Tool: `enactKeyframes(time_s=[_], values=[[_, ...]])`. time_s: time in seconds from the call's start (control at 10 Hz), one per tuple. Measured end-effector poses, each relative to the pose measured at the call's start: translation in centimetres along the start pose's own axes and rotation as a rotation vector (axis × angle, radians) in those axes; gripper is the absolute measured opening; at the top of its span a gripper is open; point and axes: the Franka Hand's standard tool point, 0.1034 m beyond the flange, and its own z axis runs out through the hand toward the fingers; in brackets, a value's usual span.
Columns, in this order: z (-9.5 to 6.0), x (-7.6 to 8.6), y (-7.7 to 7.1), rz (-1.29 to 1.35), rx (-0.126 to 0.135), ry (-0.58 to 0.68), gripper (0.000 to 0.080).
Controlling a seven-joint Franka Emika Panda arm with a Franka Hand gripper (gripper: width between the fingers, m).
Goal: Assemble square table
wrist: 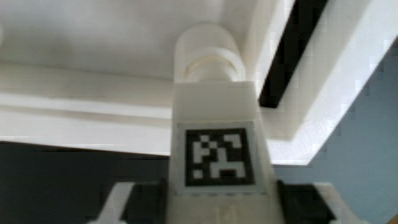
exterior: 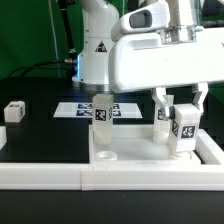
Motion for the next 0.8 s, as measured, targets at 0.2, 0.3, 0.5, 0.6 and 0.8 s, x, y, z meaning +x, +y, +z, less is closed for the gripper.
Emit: enactKeyframes(time_s=[0.2,0.3,0.5,0.6,0.8], values=[[0.3,0.1,0.2,0.0,-0.01,0.025,0.0291],[0.5,0.0,0.2,-0.001,-0.013,0.033,0.0291],[0.5,0.0,-0.4,0.003,-0.028,0.084,0.0291],[0.5,-0.1,-0.6,0.003,-0.032,0.1,0.0291],[0.5,-0.4,-1.5,0.009,-0.035,0.127,0.0291]])
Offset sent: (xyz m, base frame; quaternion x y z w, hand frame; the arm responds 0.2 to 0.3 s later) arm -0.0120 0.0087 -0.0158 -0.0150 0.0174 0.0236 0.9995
